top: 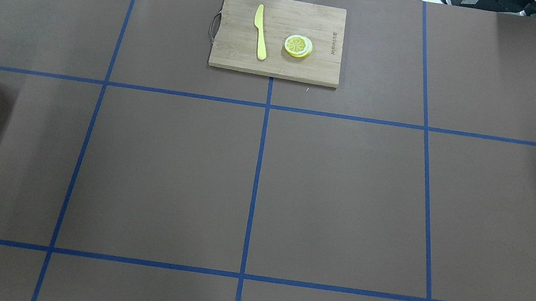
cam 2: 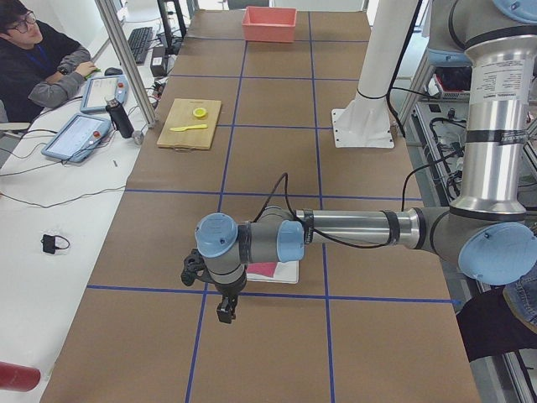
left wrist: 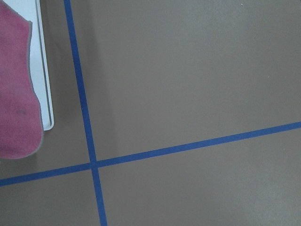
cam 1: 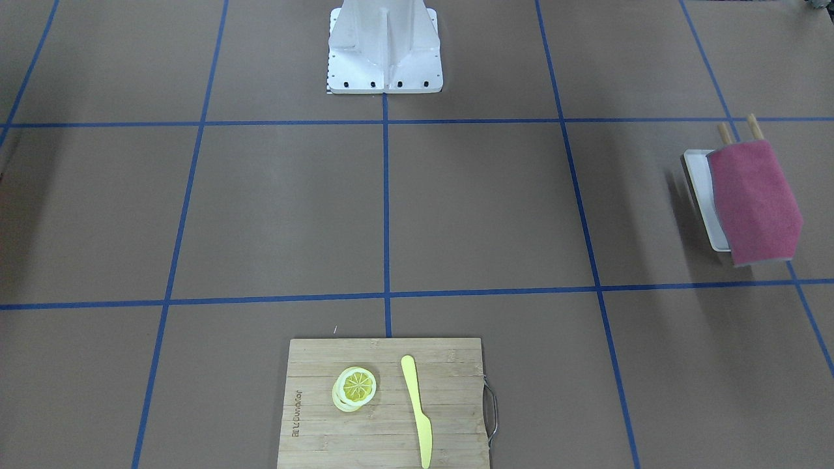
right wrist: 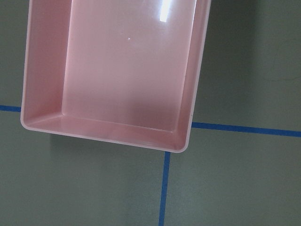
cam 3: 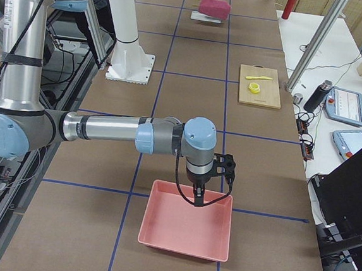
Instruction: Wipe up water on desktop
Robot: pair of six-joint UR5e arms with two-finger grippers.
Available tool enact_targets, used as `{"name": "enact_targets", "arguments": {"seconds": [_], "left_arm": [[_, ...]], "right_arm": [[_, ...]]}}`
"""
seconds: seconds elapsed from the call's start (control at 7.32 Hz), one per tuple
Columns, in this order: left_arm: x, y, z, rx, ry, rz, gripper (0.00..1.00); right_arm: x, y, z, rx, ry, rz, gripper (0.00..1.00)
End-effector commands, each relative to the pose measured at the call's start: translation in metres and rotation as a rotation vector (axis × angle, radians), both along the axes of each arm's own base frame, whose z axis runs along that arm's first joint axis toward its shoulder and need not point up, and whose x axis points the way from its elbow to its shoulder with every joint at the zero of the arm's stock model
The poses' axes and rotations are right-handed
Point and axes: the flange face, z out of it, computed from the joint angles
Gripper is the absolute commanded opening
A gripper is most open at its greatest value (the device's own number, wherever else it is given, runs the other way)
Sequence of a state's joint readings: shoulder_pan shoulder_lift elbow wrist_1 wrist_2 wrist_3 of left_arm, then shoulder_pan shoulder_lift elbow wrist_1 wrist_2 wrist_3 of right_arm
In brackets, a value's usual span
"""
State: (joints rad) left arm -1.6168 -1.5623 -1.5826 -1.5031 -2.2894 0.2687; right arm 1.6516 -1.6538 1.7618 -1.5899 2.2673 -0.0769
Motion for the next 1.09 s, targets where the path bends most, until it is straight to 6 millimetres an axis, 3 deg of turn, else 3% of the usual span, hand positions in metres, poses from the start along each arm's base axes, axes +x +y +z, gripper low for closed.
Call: {"name": "enact_targets", "arguments": {"seconds": [0.0,0.27,0.82,0.96], "left_arm": [[0.002,-0.023,-0.022,0.038,0.038,-0.005,0.99],[0.003,-0.047,-0.054,0.136,0.071,-0.004,0.99],[0.003,-0.063,-0.088,0.273,0.095,-0.167,0.99],[0.005,-0.067,-0.088,0.319,0.094,-0.164,0.99]], "right_arm": [[-0.001,0.005,0.007,-0.009,0.001,-0.007,1.00],[-0.001,0.008,0.011,-0.006,0.000,-0.019,1.00],[-0.001,0.007,0.009,0.009,0.000,-0.032,1.00],[-0.001,0.007,0.007,0.021,0.000,-0.030,1.00]]}}
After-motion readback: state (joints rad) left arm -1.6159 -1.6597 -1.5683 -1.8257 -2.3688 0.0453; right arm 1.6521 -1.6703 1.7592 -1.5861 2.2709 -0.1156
